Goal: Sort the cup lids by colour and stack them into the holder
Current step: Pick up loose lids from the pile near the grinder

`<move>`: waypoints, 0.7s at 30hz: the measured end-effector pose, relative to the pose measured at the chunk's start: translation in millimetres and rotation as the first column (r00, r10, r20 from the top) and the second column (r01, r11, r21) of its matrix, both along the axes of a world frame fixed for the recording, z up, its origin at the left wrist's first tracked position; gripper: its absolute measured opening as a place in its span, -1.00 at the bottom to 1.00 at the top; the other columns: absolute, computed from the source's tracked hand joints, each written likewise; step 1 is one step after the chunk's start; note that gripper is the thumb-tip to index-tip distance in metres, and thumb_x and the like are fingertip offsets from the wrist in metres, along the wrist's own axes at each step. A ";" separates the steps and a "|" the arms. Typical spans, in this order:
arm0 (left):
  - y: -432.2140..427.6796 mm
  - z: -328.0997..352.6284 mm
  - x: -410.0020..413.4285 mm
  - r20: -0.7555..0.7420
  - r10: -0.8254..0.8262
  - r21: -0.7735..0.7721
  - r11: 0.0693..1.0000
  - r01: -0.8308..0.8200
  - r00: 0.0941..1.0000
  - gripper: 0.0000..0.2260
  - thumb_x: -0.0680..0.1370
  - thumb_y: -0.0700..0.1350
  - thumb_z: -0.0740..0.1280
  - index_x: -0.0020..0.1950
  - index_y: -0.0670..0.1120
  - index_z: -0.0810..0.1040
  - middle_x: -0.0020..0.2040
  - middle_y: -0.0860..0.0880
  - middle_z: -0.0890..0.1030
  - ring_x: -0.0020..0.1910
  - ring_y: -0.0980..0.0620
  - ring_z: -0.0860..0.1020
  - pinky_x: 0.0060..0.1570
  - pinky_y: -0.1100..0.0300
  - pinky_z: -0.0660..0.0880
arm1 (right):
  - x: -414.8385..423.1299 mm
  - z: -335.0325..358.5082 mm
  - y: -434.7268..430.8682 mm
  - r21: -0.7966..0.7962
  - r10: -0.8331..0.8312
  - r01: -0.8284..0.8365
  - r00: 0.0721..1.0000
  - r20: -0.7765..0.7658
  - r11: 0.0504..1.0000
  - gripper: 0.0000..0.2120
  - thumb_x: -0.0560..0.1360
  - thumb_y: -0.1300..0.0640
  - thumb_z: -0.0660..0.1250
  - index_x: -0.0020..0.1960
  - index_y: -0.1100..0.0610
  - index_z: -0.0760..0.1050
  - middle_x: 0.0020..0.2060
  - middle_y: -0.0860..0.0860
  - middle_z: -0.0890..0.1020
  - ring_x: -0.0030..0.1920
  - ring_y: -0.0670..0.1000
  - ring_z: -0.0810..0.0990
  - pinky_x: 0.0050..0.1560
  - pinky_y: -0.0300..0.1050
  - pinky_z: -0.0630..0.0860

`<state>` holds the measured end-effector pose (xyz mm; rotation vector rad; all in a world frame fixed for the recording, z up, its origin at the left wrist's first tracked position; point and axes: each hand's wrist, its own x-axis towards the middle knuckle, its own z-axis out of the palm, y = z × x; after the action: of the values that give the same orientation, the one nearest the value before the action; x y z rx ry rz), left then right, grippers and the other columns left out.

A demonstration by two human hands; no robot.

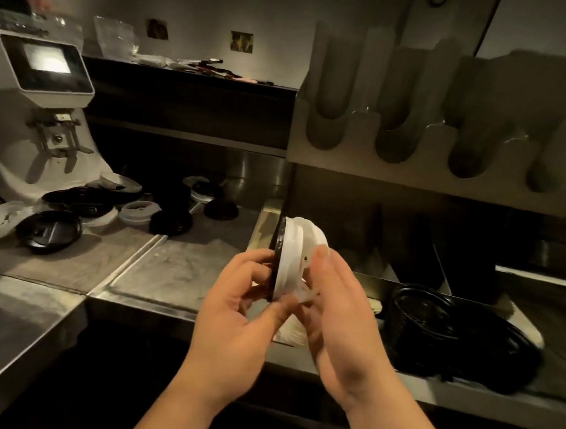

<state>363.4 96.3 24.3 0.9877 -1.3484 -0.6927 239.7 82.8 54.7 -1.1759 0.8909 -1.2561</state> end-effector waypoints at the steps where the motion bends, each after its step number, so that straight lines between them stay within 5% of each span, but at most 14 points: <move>1: 1.8 1.6 -3.3 -0.036 -0.010 0.003 1.000 0.010 0.999 -0.78 0.41 -0.06 0.45 0.04 -0.03 0.62 0.11 0.11 0.63 0.07 0.09 0.63 0.03 0.17 0.61 | -6.1 -0.9 0.7 0.030 0.010 -0.010 1.000 0.002 1.000 -0.50 0.41 -0.31 0.24 0.22 -0.08 0.61 0.12 0.03 0.70 0.17 0.08 0.66 0.22 0.11 0.58; 6: 6.1 11.6 -15.2 -0.260 -0.041 -0.065 0.998 0.025 0.965 -0.82 0.45 -0.10 0.43 0.04 0.05 0.65 0.01 0.02 0.70 0.01 0.09 0.67 -0.05 0.32 0.58 | -30.6 2.8 -1.6 0.120 -0.128 0.122 0.991 0.047 0.985 -0.55 0.50 -0.22 0.22 0.23 0.01 0.59 0.04 0.06 0.73 0.03 0.11 0.73 0.11 0.19 0.64; 12: 0.2 17.6 -13.1 -0.563 -0.092 -0.082 0.995 0.055 0.821 -0.77 0.51 -0.12 0.30 0.11 0.12 0.59 0.12 0.08 0.69 0.15 0.00 0.66 0.12 -0.05 0.61 | -55.6 12.6 -16.6 0.103 -0.290 0.289 0.957 -0.008 0.952 -0.83 0.65 0.06 0.25 0.17 0.06 0.56 0.01 0.07 0.72 -0.04 0.07 0.74 -0.18 -0.01 0.69; 17: -13.4 -9.7 -12.1 -0.203 0.198 -0.003 0.979 -0.202 0.959 -0.75 0.46 0.06 0.35 0.11 0.31 0.52 0.10 0.11 0.62 0.14 0.16 0.60 0.10 0.23 0.55 | -75.9 12.0 -34.6 -0.060 -0.512 0.511 0.835 -0.203 0.858 -0.68 0.66 0.20 0.25 0.29 -0.16 0.34 -0.04 0.01 0.64 -0.22 0.11 0.72 -0.35 -0.10 0.61; 21: -23.8 -26.1 -17.9 -0.069 0.269 -0.010 0.963 -0.270 0.961 -0.61 0.55 -0.04 0.37 -0.05 0.53 0.44 0.11 0.14 0.54 0.15 0.20 0.53 0.00 0.34 0.50 | -72.6 -1.6 -42.7 -0.177 -0.497 0.470 0.751 -0.435 0.865 -0.69 0.59 0.29 0.25 0.09 -0.13 0.38 -0.02 0.03 0.60 -0.11 0.08 0.64 -0.35 -0.19 0.53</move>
<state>345.5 72.5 -1.8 1.0988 -1.1325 -0.5009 167.1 40.1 53.1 -1.3741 1.6165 -1.4345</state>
